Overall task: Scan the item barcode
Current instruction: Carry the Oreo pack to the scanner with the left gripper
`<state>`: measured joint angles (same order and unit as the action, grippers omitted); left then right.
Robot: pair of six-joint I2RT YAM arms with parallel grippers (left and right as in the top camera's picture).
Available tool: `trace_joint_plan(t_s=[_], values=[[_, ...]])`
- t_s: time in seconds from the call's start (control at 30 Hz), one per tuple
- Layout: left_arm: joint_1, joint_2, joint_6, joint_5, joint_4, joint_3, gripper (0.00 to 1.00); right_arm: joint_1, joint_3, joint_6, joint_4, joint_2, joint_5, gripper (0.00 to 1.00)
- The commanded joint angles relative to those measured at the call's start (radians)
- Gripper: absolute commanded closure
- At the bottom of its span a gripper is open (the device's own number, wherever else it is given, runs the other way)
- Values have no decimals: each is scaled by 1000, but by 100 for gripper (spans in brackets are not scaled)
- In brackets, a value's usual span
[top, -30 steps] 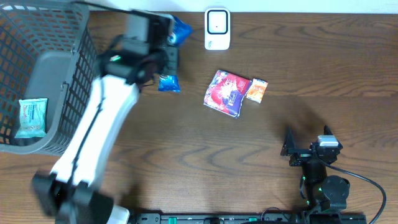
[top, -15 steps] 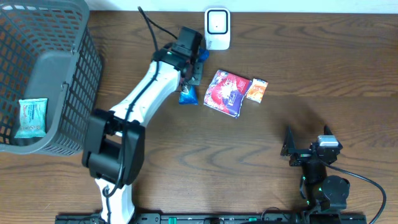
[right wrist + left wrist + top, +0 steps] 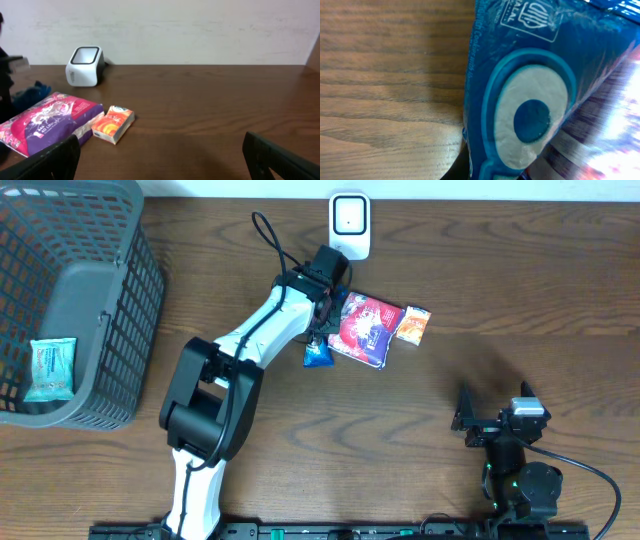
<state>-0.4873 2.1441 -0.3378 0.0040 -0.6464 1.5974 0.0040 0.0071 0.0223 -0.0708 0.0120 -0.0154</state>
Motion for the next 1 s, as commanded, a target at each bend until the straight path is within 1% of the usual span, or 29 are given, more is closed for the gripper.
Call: trace_joint_plan(t_s=[0.0, 0.13, 0.23, 0.47, 0.53, 0.63, 0.73, 0.83, 0.9, 0.97], values=[[1, 27, -17, -5, -8, 3, 93, 3, -2, 14, -4, -6, -9, 1], [-18, 25, -21, 87, -15, 3, 93, 3, -2, 14, -4, -6, -9, 1], [-38, 25, -48, 150, -14, 3, 93, 3, -2, 14, -4, -6, -9, 1], [-85, 14, -249, 154, -8, 5, 93, 3, -2, 14, -4, -6, -9, 1], [-92, 5, -270, 170, 6, 6, 93, 3, -2, 14, -4, -6, -9, 1], [-93, -8, -270, 219, 37, 6, 93, 3, -2, 14, -4, -6, -9, 1], [-92, -20, -262, 232, 59, 10, 93, 3, -2, 14, -4, -6, -9, 1], [-89, -22, -193, 231, 58, 24, 92, 3, -2, 14, -4, -6, -9, 1], [-84, -22, -140, 206, 56, 29, 92, 3, -2, 14, -4, -6, -9, 1], [-77, -22, -134, 117, 42, 29, 92, 3, -2, 14, -4, -6, -9, 1]])
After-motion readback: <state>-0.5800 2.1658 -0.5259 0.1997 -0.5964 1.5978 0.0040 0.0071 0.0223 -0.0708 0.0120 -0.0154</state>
